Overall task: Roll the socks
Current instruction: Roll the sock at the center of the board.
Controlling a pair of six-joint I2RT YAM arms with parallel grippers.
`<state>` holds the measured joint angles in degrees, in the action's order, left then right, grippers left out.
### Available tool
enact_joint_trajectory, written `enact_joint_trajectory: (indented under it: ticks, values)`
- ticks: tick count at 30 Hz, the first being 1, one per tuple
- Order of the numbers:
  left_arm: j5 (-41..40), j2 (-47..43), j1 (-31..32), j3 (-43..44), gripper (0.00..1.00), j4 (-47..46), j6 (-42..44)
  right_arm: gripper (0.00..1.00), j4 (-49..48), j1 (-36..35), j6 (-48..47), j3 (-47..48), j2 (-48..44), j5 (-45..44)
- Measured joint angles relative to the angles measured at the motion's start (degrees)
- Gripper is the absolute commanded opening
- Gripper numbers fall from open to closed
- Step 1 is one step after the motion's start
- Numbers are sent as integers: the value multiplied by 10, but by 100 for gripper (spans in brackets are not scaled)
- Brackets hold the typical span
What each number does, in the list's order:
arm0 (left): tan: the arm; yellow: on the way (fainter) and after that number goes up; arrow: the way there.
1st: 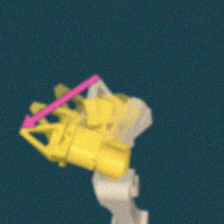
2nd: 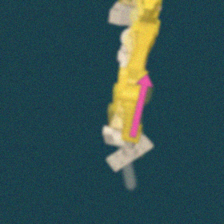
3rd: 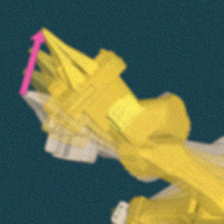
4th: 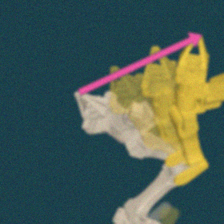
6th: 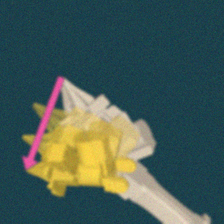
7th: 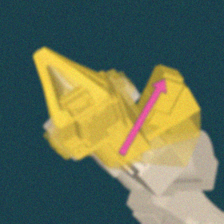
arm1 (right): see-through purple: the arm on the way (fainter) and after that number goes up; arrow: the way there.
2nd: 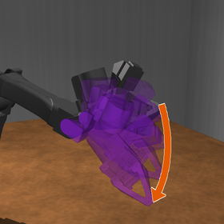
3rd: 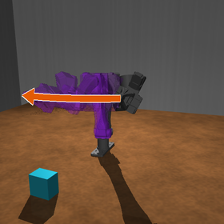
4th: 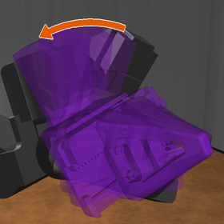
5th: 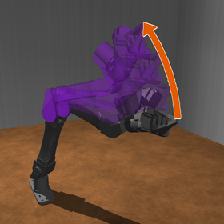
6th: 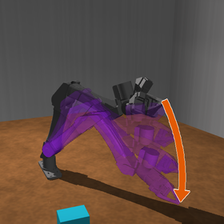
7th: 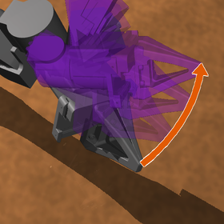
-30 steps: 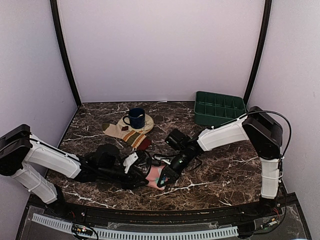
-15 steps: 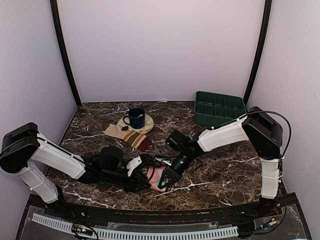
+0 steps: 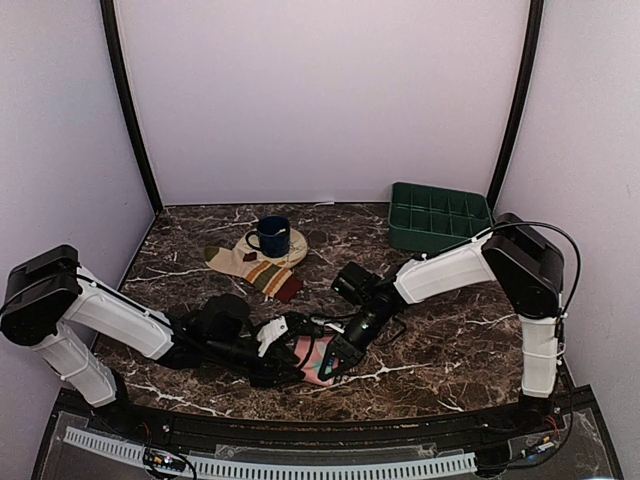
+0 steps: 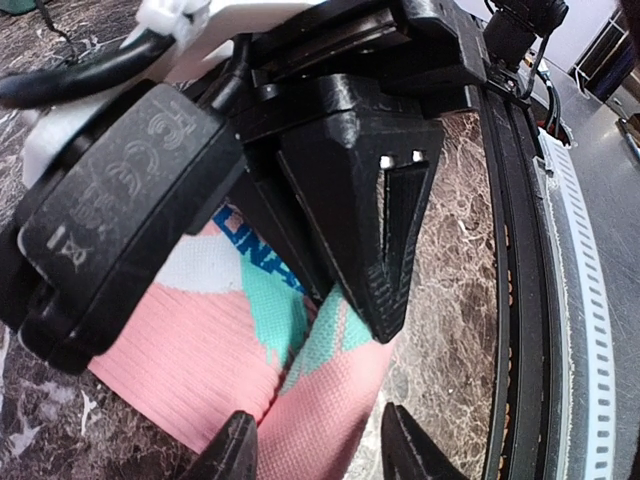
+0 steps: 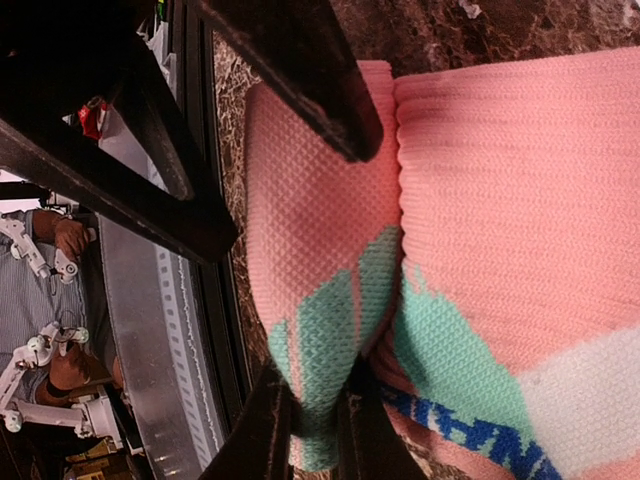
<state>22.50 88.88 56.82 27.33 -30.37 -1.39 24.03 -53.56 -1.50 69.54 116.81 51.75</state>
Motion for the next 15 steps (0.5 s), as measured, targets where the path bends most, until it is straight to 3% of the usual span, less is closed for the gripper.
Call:
enact_joint_trajectory:
  ticks: [9, 15]
  values:
    - [-5, 18, 14, 17, 44, 7, 17, 4, 14, 1, -12, 3, 2, 6]
    - [-12, 39, 23, 38, 37, 28, 31, 4, 28, 3, -17, 12, 9, 10]
